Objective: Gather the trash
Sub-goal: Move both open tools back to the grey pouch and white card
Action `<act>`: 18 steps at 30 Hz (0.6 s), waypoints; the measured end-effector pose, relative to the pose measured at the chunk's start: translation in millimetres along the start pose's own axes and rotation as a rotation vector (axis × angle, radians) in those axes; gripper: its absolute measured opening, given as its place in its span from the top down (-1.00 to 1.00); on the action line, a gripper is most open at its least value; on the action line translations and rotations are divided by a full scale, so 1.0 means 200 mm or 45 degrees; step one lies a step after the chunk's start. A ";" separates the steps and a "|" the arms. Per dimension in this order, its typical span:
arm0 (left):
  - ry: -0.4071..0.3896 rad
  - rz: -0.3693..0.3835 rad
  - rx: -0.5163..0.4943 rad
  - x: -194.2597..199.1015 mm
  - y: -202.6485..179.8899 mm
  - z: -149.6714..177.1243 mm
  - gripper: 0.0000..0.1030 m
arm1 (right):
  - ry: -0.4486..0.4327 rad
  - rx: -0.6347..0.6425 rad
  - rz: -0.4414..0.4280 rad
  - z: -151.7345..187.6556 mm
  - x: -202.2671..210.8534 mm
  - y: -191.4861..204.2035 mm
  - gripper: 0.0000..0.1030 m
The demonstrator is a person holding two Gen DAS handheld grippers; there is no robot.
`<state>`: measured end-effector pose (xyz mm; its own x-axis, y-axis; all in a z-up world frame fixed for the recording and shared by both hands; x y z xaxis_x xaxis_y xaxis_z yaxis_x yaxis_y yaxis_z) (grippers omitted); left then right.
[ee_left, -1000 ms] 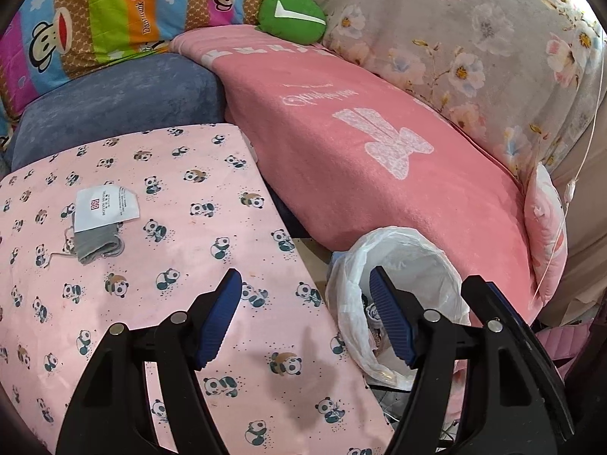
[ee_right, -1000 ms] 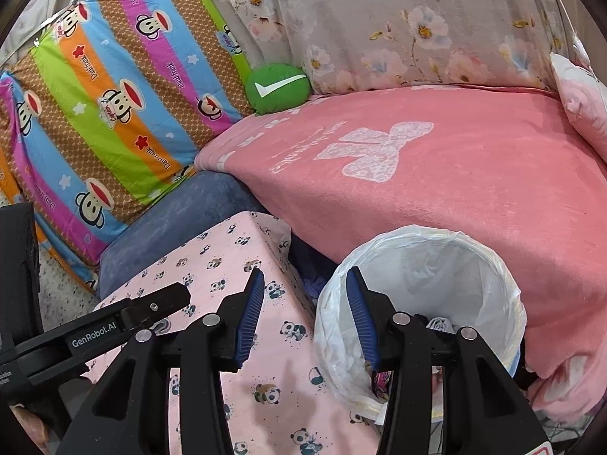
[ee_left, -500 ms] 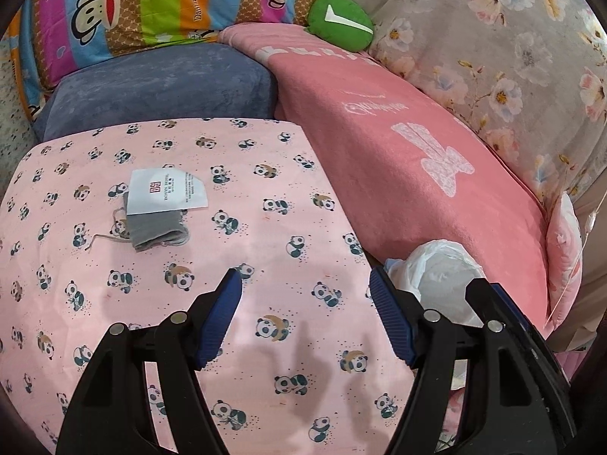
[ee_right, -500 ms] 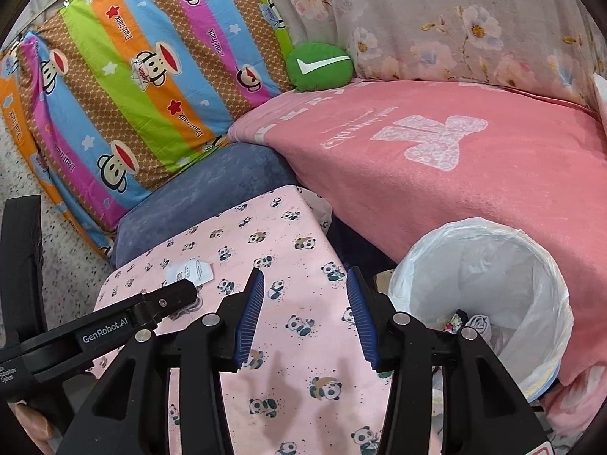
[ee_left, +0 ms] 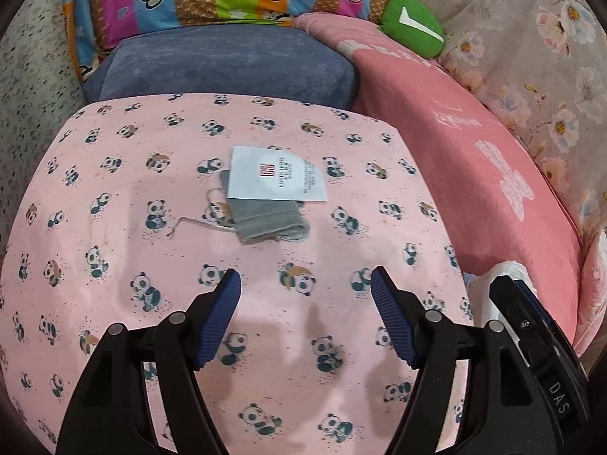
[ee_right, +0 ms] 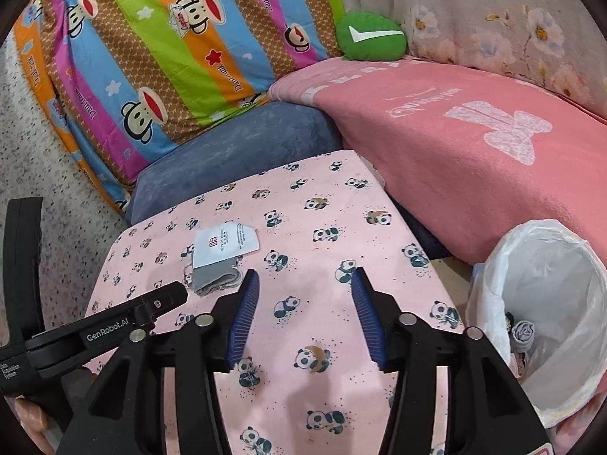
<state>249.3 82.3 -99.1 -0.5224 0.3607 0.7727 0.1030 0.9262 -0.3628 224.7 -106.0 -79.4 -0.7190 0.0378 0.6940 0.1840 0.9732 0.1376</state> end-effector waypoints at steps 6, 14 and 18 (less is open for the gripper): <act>0.009 -0.088 0.072 -0.05 0.28 -0.07 -0.31 | 0.069 0.056 -0.034 -0.03 -0.23 0.19 -0.17; 0.027 -0.134 0.143 -0.16 0.55 -0.20 -0.35 | 0.175 0.051 -0.121 -0.07 -0.65 0.40 -0.30; 0.021 -0.143 0.154 -0.21 0.62 -0.26 -0.38 | 0.215 0.046 -0.153 -0.10 -0.84 0.47 -0.30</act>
Point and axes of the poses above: each gripper's, at about its wrist camera, not at the fingertips, and x roughly against the way its jaws point, y to its left, z to its underside, the point moved 9 cm from there along -x, roughly the way its jaws point, and after that the axes turned 7 degrees about z, right-handed, at the moved point
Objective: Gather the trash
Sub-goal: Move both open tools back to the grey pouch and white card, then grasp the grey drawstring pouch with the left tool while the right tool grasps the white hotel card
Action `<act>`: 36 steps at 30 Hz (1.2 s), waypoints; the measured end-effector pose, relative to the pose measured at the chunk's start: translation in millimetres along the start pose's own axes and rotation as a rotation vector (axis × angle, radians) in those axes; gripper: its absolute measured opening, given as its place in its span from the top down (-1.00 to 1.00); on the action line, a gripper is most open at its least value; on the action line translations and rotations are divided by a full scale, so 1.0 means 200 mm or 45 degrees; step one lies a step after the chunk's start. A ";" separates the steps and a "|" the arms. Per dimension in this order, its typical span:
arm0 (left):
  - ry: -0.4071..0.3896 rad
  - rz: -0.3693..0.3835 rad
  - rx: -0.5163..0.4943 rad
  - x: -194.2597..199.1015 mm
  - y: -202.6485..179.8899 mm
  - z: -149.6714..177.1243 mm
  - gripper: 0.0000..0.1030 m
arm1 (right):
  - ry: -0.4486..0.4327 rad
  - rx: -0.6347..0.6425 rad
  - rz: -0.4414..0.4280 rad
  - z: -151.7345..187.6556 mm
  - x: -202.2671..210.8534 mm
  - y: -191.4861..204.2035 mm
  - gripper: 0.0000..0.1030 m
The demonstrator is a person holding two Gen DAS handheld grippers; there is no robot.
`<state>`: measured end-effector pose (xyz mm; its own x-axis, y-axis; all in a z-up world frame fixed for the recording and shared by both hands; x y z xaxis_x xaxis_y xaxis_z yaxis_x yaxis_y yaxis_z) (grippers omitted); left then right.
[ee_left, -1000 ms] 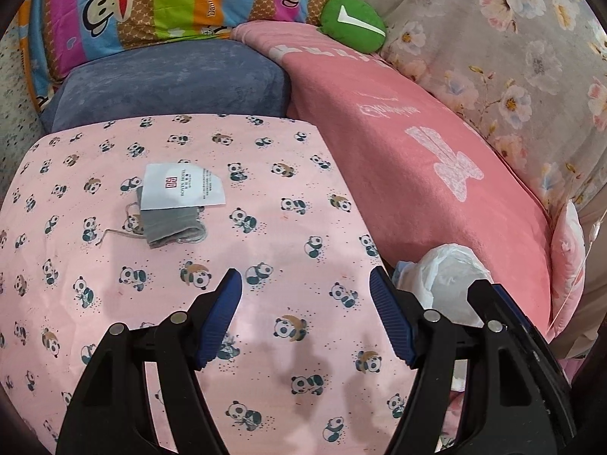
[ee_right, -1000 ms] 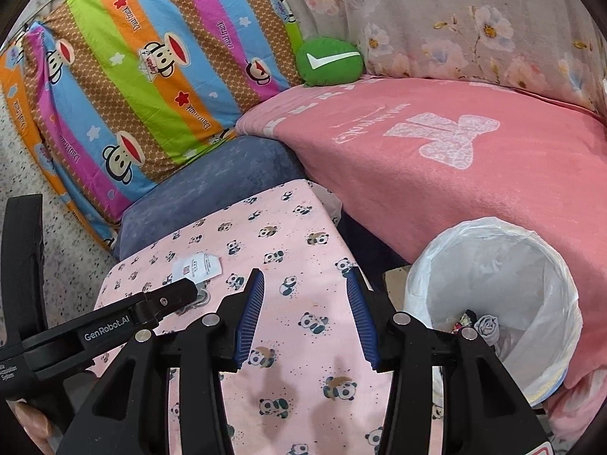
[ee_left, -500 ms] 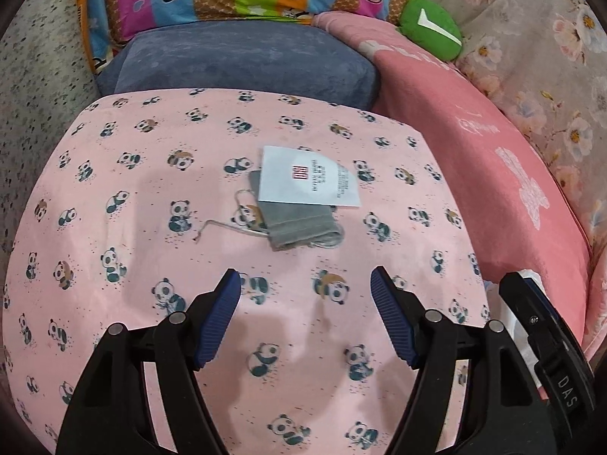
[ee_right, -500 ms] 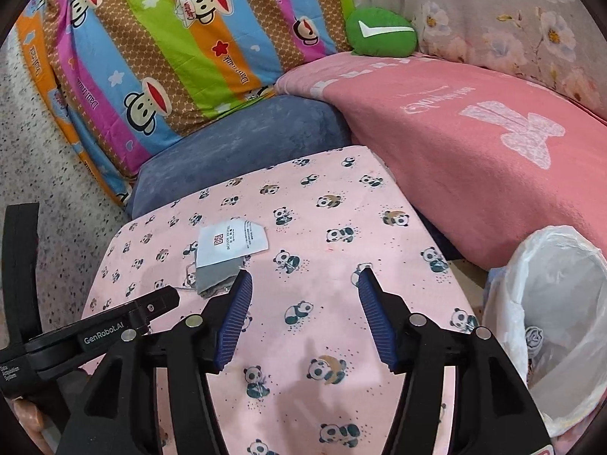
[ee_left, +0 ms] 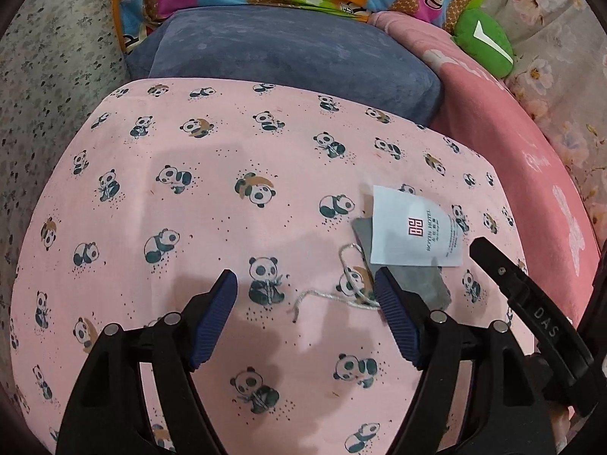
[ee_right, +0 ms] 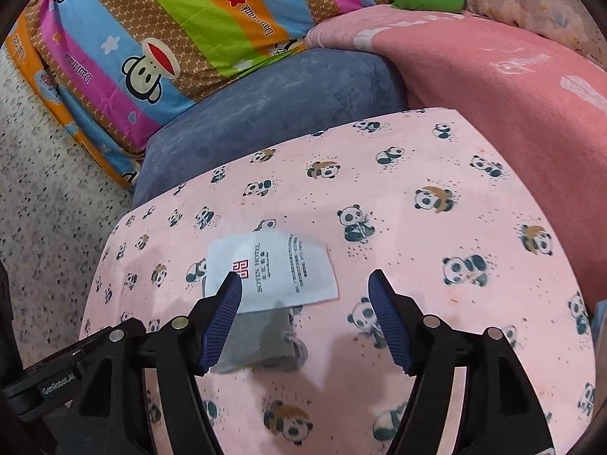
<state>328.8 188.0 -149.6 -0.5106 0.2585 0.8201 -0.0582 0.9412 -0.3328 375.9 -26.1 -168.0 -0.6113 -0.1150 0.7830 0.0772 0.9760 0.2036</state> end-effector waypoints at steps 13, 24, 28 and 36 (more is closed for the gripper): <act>0.048 0.039 -0.038 -0.16 -0.06 -0.01 -0.39 | 0.052 0.042 0.009 0.01 -0.19 0.00 0.71; 0.090 0.116 -0.157 -0.24 -0.38 0.13 -0.70 | -0.073 -0.086 0.125 0.08 0.11 -0.23 0.76; 0.122 0.102 -0.157 -0.32 -0.44 0.14 -0.70 | -0.100 -0.142 0.164 0.09 0.20 -0.32 0.76; 0.090 0.018 -0.217 -0.32 -0.47 0.17 -0.03 | -0.099 -0.204 0.159 0.13 0.29 -0.40 0.76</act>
Point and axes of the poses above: each gripper's, at about its wrist camera, not at the fingertips, and x roughly against the way its jaws point, y to its left, z to its underside, the point moved 9 cm from there along -x, roughly the way its jaws point, and after that the axes turned 7 degrees about z, right-handed, at the moved point
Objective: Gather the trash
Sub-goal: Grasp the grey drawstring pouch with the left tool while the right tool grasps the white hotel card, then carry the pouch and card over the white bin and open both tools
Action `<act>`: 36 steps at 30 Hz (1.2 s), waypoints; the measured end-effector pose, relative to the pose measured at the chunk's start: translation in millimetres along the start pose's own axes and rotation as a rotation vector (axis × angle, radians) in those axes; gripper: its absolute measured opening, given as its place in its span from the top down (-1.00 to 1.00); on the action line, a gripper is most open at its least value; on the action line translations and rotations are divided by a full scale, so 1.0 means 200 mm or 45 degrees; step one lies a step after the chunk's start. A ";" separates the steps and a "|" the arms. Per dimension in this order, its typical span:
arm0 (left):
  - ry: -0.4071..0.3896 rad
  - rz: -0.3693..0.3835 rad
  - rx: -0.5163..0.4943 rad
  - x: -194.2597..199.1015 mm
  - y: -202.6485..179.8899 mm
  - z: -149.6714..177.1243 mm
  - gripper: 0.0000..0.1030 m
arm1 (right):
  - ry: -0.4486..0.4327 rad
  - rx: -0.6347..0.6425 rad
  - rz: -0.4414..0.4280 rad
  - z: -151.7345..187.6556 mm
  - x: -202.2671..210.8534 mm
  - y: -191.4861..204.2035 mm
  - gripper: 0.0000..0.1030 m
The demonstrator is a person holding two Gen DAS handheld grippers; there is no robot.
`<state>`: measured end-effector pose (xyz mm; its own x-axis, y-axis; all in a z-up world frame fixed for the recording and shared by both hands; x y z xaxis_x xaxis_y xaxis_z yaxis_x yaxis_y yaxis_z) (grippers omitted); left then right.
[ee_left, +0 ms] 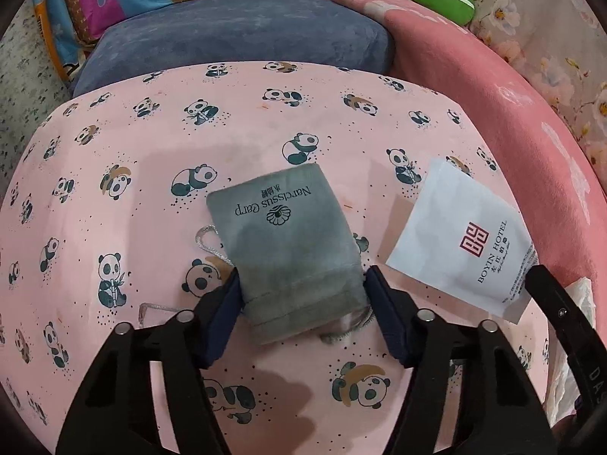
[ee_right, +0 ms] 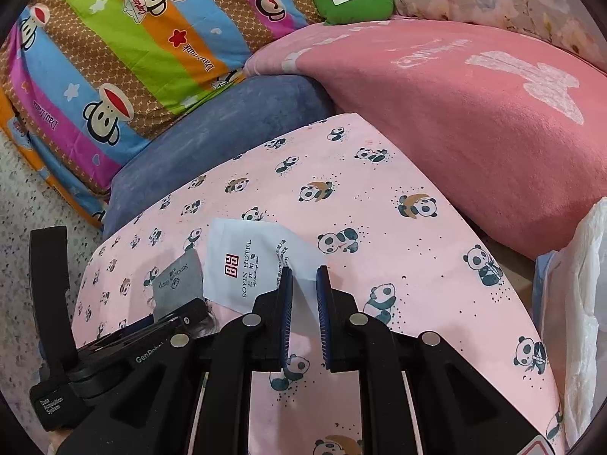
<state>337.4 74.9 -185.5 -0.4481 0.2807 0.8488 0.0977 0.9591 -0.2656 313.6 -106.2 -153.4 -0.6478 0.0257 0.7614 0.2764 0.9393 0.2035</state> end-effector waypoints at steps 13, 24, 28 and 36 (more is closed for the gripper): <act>0.043 0.112 -0.039 0.20 -0.24 0.20 0.72 | -0.089 -0.047 -0.041 0.03 0.33 -0.06 0.76; -0.033 0.203 -0.202 0.49 -0.64 0.31 0.72 | -0.232 -0.141 -0.030 -0.02 0.71 -0.29 0.75; -0.046 0.236 -0.269 0.55 -0.80 0.35 0.72 | -0.281 -0.183 -0.008 -0.03 0.83 -0.42 0.75; -0.050 0.295 -0.411 0.62 -1.12 0.46 0.72 | -0.369 -0.286 0.050 -0.04 1.04 -0.72 0.75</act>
Point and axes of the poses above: each gripper's, at about its wrist camera, not at the fingertips, and x roughly against the way its jaws point, y to its left, z to its underside, the point moved 9 cm from there along -x, roughly the way its jaws point, and after that the axes turned 7 degrees about z, right-handed, at the moved point
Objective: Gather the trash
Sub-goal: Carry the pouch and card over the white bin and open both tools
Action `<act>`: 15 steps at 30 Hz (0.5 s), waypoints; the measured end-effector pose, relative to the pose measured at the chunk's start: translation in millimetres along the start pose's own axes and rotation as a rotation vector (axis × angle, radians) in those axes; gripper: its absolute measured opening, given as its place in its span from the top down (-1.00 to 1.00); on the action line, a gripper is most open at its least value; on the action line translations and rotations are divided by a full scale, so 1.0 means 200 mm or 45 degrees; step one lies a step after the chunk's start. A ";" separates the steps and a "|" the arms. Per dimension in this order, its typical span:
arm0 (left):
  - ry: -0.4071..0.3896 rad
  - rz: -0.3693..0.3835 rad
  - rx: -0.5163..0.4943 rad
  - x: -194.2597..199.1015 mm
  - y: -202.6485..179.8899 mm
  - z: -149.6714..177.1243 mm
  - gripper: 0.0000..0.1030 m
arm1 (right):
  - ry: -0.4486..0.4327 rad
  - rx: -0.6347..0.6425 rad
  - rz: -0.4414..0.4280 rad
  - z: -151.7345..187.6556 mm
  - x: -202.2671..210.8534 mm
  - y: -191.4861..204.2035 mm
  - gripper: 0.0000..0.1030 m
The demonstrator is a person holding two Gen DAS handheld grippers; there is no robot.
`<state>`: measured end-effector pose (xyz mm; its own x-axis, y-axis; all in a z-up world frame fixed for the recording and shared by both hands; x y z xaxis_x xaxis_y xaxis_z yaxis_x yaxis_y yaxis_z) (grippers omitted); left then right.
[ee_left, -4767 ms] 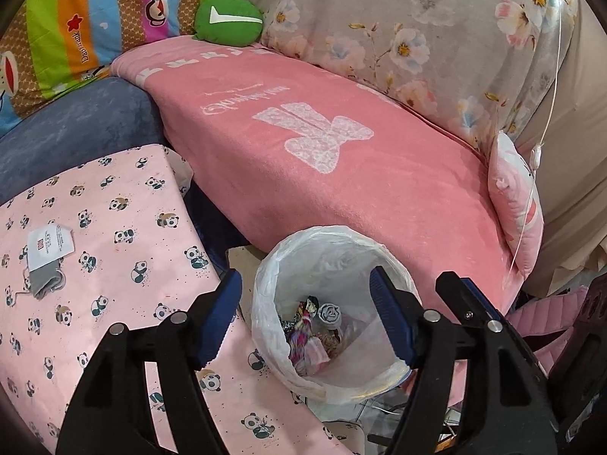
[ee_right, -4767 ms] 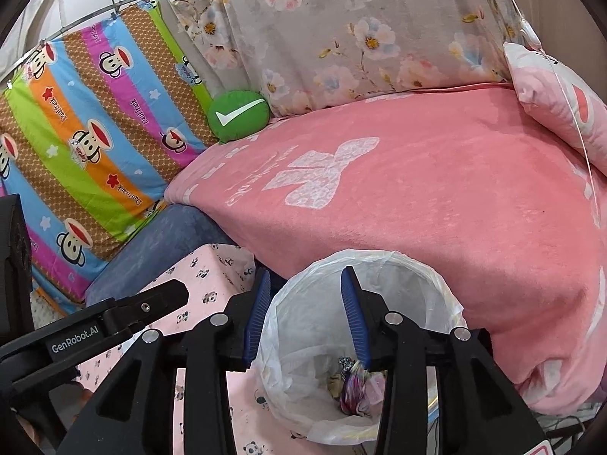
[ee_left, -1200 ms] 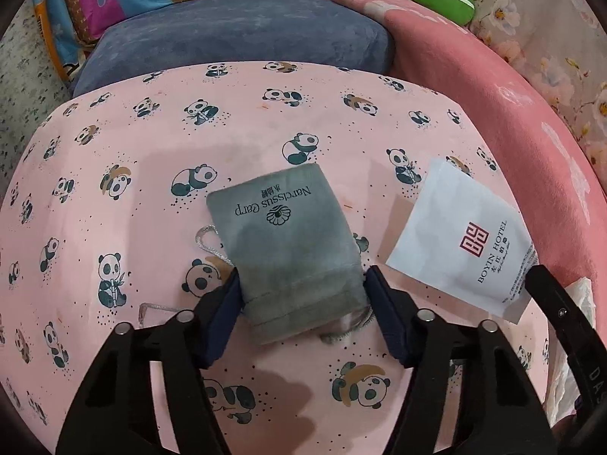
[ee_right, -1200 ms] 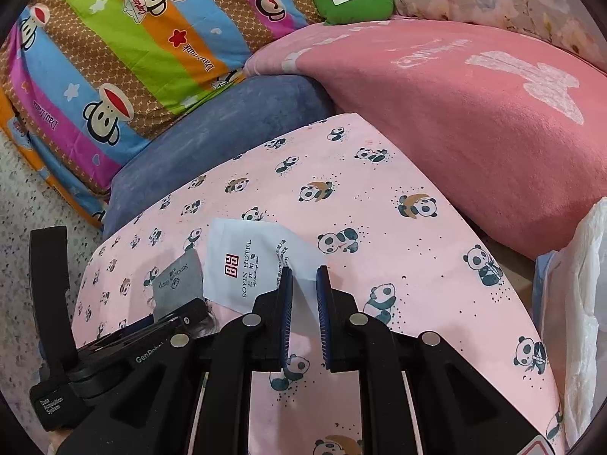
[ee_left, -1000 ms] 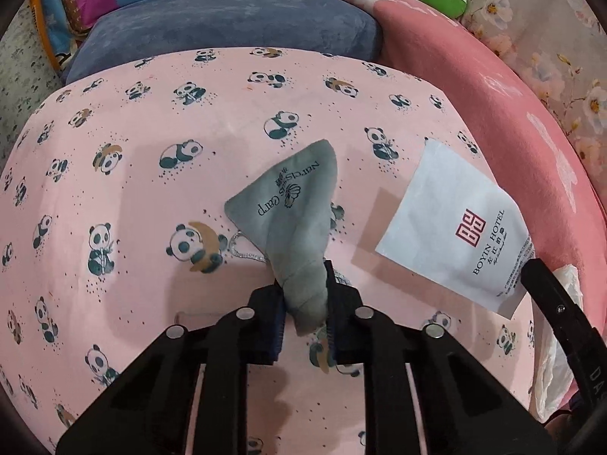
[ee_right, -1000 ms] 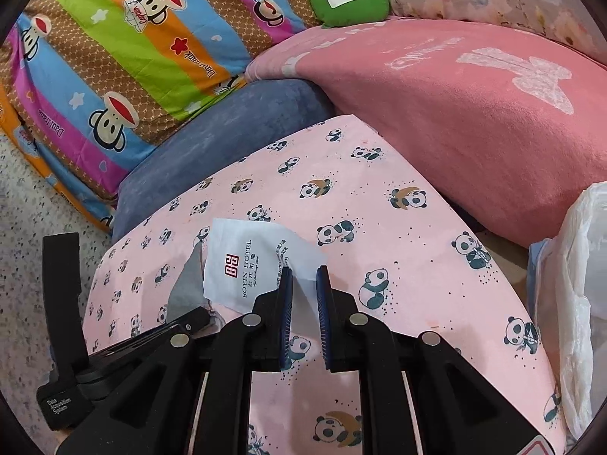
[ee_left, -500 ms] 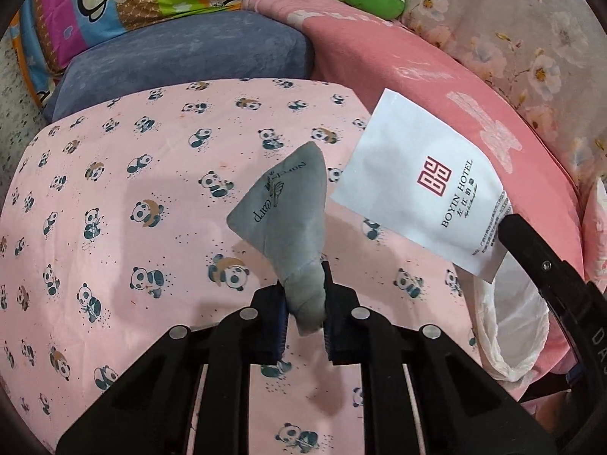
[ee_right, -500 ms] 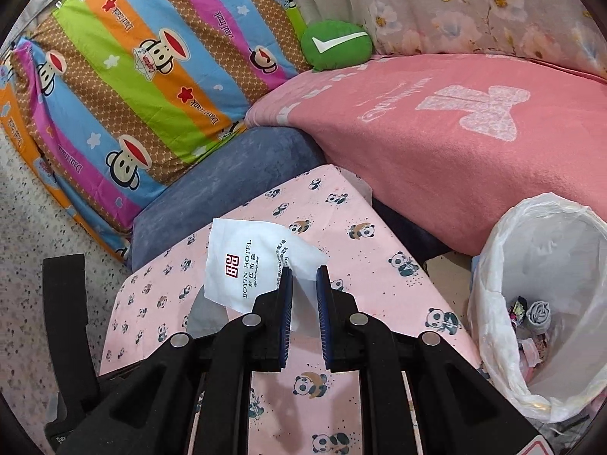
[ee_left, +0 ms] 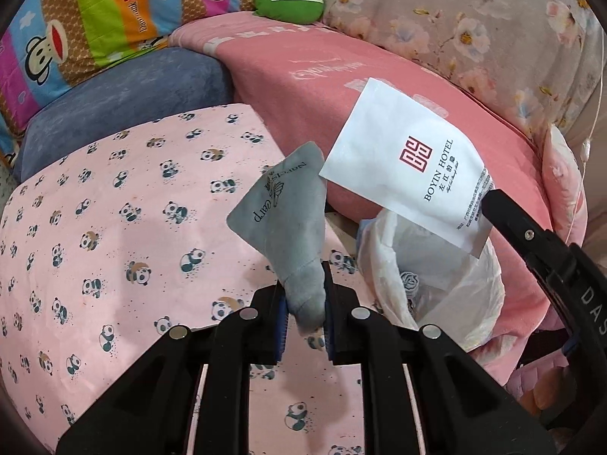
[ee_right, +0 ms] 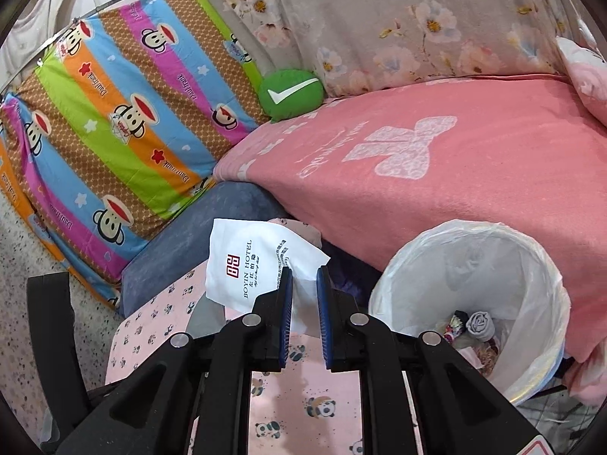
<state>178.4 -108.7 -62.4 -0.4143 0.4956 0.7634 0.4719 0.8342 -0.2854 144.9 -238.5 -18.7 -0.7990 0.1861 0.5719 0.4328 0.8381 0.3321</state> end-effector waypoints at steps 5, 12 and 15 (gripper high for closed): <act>0.008 0.035 -0.074 -0.01 -0.19 0.01 0.72 | -0.039 -0.058 0.037 -0.05 0.08 -0.18 0.75; 0.034 0.076 -0.164 -0.05 -0.40 0.03 0.71 | -0.081 -0.124 0.078 -0.10 0.14 -0.39 0.74; 0.054 0.098 -0.204 -0.07 -0.47 0.05 0.71 | -0.092 -0.161 0.097 -0.11 0.16 -0.48 0.74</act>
<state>132.3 -192.7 -51.9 -0.3411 0.5428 0.7675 0.6201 0.7435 -0.2503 86.9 -324.0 -16.5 -0.7878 0.2867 0.5451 0.5388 0.7497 0.3843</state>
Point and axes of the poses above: each gripper's, at about its wrist camera, not at the fingertips, and x roughly against the way its jaws point, y to its left, z to its underside, the point moved 9 cm from there along -x, roughly the way its jaws point, and after that the axes turned 7 degrees about z, right-handed, at the moved point
